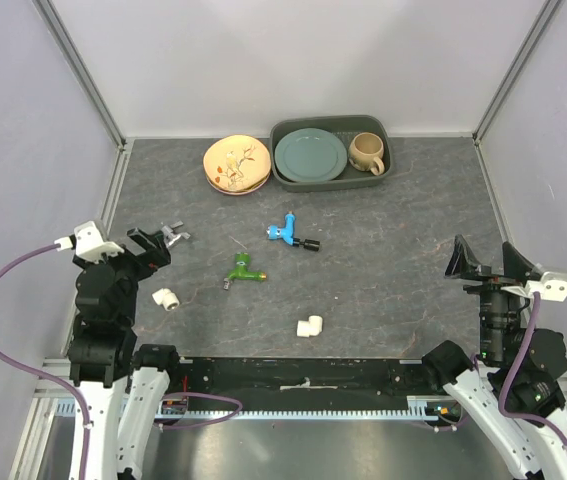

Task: Install the water faucets

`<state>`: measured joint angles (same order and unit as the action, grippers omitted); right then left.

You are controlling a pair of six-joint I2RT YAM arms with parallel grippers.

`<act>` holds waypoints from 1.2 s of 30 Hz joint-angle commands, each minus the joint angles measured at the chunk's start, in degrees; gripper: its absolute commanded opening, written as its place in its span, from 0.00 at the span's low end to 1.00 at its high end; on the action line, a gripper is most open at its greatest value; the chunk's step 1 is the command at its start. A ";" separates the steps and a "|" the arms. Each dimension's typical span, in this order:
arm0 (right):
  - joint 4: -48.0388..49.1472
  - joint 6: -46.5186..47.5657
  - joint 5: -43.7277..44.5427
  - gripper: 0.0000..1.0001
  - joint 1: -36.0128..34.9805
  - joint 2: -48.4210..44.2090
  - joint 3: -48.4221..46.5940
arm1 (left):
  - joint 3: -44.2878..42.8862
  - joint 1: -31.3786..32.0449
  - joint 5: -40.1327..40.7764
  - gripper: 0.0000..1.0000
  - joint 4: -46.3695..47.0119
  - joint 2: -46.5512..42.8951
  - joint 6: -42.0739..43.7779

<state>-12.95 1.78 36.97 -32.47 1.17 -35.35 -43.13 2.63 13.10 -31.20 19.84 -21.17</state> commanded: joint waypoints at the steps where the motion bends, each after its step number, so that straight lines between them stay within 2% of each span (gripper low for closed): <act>1: 1.61 -0.02 -1.11 0.98 0.04 -0.91 0.11 | -1.34 -1.14 -1.15 1.00 2.11 2.22 -2.03; 8: 0.91 -1.08 -2.78 0.98 0.04 -0.90 -0.07 | -0.99 -2.55 -1.32 1.00 1.93 5.21 -3.70; 14: 0.38 -1.25 -3.75 0.99 0.04 -0.90 -0.33 | -0.99 -4.04 -5.89 1.00 1.76 11.44 -4.06; 18: 0.12 -1.34 -4.10 0.98 -0.05 -0.82 -0.24 | -1.86 -4.04 -11.41 1.00 0.36 18.73 -3.71; 22: 0.29 -1.25 -4.54 0.98 0.04 -0.82 -0.07 | -3.71 -3.95 -18.19 0.99 -1.67 30.14 -3.44; 27: 0.38 -1.17 -5.06 0.98 0.04 -0.82 0.02 | -4.41 -3.86 -24.96 0.99 -1.85 38.86 -4.06; 31: 0.38 -1.34 -5.33 0.98 0.04 -0.90 -0.07 | -4.77 -3.34 -27.08 0.99 -2.11 43.53 -4.06; 36: 0.29 -1.43 -5.77 0.98 0.04 -0.90 -0.07 | -5.99 1.40 -26.29 0.99 -2.63 48.09 -5.11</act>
<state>-13.02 0.78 32.32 -32.47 0.91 -35.33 -45.54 1.39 -10.74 -33.21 65.34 -24.18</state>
